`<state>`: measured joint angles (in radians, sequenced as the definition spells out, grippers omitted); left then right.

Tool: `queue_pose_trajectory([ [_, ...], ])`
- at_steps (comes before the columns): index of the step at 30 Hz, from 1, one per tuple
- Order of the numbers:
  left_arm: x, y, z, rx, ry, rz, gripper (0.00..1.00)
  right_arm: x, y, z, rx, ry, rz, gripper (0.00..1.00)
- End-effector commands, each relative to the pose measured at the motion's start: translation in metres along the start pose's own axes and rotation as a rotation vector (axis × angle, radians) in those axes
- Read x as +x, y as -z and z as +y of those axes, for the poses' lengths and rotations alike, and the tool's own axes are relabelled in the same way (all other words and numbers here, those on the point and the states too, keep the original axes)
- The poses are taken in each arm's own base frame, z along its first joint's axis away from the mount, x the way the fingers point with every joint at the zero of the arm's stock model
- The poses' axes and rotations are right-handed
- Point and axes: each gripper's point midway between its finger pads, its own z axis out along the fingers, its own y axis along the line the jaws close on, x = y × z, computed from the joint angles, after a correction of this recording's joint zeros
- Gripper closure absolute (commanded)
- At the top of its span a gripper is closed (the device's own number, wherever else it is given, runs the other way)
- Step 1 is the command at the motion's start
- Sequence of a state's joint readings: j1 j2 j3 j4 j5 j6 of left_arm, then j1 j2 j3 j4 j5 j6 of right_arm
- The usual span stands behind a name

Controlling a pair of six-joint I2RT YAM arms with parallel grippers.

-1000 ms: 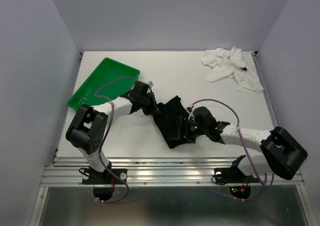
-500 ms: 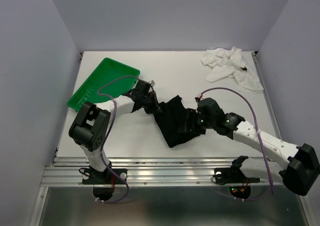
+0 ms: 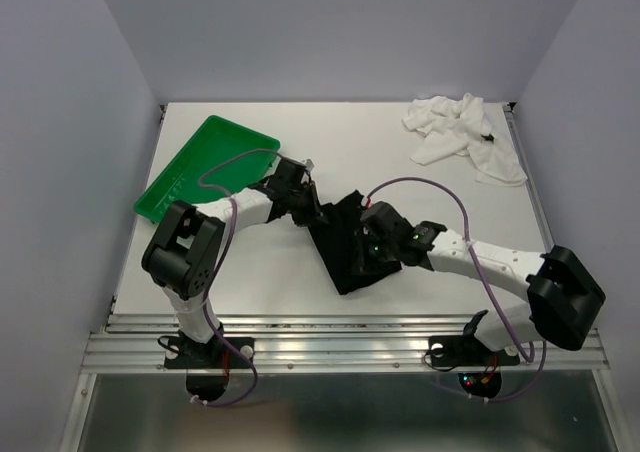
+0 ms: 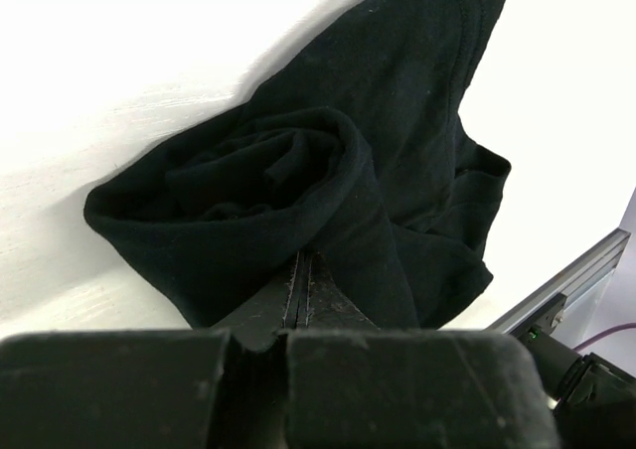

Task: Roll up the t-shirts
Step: Roll the T-shirt to the center of the board.

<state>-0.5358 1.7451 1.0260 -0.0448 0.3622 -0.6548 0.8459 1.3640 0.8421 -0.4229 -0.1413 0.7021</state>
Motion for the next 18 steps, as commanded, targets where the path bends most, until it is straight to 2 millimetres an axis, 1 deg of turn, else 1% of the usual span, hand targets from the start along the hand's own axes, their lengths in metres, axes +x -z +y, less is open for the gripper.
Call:
queue_pose_trajectory([
  [1,-0.008,-0.001,-0.006,-0.006,-0.026,-0.012,1.0,-0.003,-0.019,-0.029,0.117,0.015,-0.05,0.82],
  [2,-0.008,0.0,-0.006,-0.006,-0.026,-0.012,1.0,0.0,-0.023,-0.035,0.138,0.012,-0.046,0.83],
  [3,-0.008,0.002,-0.009,-0.001,-0.032,-0.012,1.0,0.001,-0.027,-0.048,0.185,0.014,-0.06,0.85],
  [4,-0.008,0.003,-0.01,-0.001,-0.036,-0.012,1.0,0.005,-0.03,-0.054,0.205,0.014,-0.054,0.86],
  [5,-0.01,0.005,-0.011,0.0,-0.036,-0.017,1.0,0.007,-0.034,-0.062,0.236,0.016,-0.051,0.89],
  [7,-0.014,0.014,-0.017,0.003,-0.05,-0.031,1.0,0.013,-0.035,-0.069,0.257,0.02,-0.037,0.91],
  [9,-0.02,0.021,-0.023,0.009,-0.06,-0.049,1.0,0.009,-0.028,-0.064,0.239,0.026,-0.051,0.92],
  [11,-0.023,0.029,-0.026,0.004,-0.07,-0.063,1.0,0.0,-0.018,-0.058,0.233,0.039,-0.079,0.93],
  [12,-0.027,0.033,-0.029,0.007,-0.075,-0.074,1.0,-0.003,-0.012,-0.051,0.223,0.05,-0.092,0.93],
  [13,-0.027,0.036,-0.032,0.008,-0.078,-0.077,1.0,-0.015,0.0,-0.041,0.204,0.058,-0.123,0.93],
  [15,-0.03,0.04,-0.034,0.01,-0.08,-0.087,1.0,-0.026,0.011,-0.033,0.197,0.062,-0.157,0.93],
  [16,-0.031,0.041,-0.033,0.001,-0.079,-0.093,1.0,-0.033,0.019,-0.021,0.172,0.07,-0.178,0.93],
  [18,-0.034,0.041,-0.032,-0.015,-0.077,-0.099,1.0,-0.04,0.024,-0.014,0.158,0.068,-0.201,0.92],
])
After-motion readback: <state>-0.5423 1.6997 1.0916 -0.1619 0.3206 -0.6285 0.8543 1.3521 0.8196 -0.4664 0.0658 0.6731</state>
